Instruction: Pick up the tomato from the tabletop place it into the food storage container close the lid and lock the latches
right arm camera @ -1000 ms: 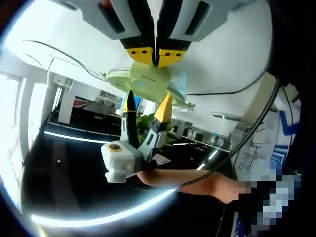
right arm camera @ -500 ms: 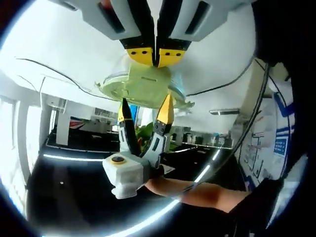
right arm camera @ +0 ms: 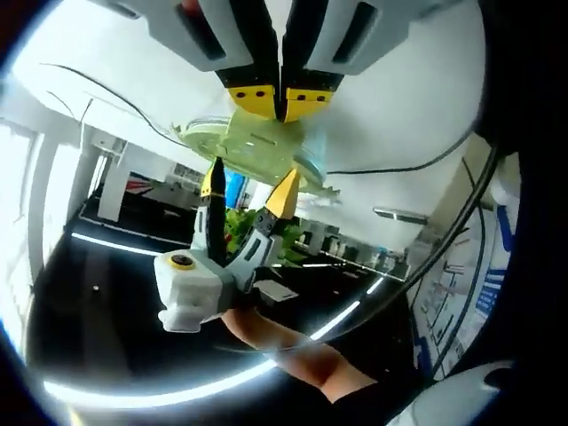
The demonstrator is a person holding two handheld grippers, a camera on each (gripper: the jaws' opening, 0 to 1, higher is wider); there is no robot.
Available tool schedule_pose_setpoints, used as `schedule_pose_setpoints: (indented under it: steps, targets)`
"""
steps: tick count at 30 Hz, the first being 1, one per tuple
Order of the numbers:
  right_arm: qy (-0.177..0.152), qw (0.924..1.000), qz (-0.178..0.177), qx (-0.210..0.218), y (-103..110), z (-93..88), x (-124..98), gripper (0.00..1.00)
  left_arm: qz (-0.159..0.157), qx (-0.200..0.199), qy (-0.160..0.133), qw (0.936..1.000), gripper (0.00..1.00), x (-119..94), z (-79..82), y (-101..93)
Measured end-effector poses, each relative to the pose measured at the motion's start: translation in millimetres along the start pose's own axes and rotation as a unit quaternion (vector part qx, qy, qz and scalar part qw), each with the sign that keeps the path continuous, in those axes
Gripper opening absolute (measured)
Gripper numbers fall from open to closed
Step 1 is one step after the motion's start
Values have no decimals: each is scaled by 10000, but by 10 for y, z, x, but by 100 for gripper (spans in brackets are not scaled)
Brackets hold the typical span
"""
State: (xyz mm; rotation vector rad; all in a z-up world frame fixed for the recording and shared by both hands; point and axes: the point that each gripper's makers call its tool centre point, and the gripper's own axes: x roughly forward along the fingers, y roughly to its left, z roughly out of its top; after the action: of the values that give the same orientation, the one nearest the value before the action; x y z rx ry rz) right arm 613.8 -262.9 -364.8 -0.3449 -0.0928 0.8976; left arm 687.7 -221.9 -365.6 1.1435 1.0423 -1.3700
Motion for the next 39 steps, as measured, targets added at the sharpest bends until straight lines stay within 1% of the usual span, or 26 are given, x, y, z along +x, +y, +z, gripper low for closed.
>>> schedule_pose_setpoints:
  steps: [1,2,5,9,10,12,13,14,15,16,17,18,20,22,23,24,25,26,28,29,30,31,33,35,38,39]
  targets:
    - [-6,10000,13,-19,9,0,5,0,-4,-36,-18,10000,54,-1,-12,-1]
    - [-19,9999,59,124,6,-3,10,0,-6,-2,8,10000,54,5,-4,-17]
    - [-12,9998,88,195,12,-12,12,0,11,32,327,9995,54,23,6,-6]
    - [-69,9999,78,79,43,-13,38,0,4,129,626,9980,54,38,-24,-34]
    - [-100,9999,54,-92,49,1,51,0,1,149,691,9975,54,31,-45,-18]
    - [-189,9996,98,-191,79,17,58,0,16,167,587,9981,55,20,-61,-12]
    - [-219,9993,261,124,95,24,61,0,10,103,496,9987,56,21,-51,-18]
    - [-167,9989,268,345,80,16,55,0,18,107,405,9991,57,13,-58,2]
    - [-249,9978,298,531,62,46,25,0,35,80,336,9994,57,11,-57,16]
    - [-284,9981,262,486,38,53,10,0,33,197,262,9995,57,10,-61,13]
    - [-258,9989,201,323,45,54,6,0,43,97,227,9997,57,5,-48,29]
    - [-287,9989,243,269,78,61,3,0,53,232,221,9995,57,2,-52,34]
    - [-295,9988,322,199,132,69,0,3,85,89,310,9994,57,8,-21,35]
    - [-312,9986,352,225,126,81,3,4,139,147,292,9994,57,-23,-41,16]
    - [-306,9985,337,312,107,81,6,4,174,182,210,9995,56,-40,-40,10]
    - [-299,9985,312,346,86,82,3,4,214,348,-77,9991,55,-51,4,6]
    - [-327,9978,291,496,59,97,-4,4,232,344,-310,9987,55,-58,27,5]
    - [-335,9972,265,615,40,100,-8,5,261,130,-442,9986,55,-77,-2,4]
    - [-390,9956,179,837,-27,129,-16,8,206,-421,-463,9978,51,-73,-103,-9]
    - [-432,9940,193,990,-46,138,-14,11,164,-787,-591,9950,51,-85,-168,-21]
    - [-431,9936,189,1030,-54,136,-13,12,252,-719,-860,9934,51,-97,-128,3]
    - [-361,9928,113,1135,-93,110,-8,12,257,-617,-916,9936,50,-117,-159,6]
    - [-329,9912,109,1278,-130,92,-1,12,277,-786,-1227,9889,51,-122,-123,32]
    - [-326,9892,-33,1427,-207,79,-2,13,285,-727,-1318,9882,52,-130,-129,31]
    - [-368,9804,-294,1912,-378,70,-28,14,362,-800,-1437,9857,51,-128,-120,30]
    - [-435,9728,-433,2234,-485,88,-32,14,399,-863,-1485,9843,51,-137,-124,36]
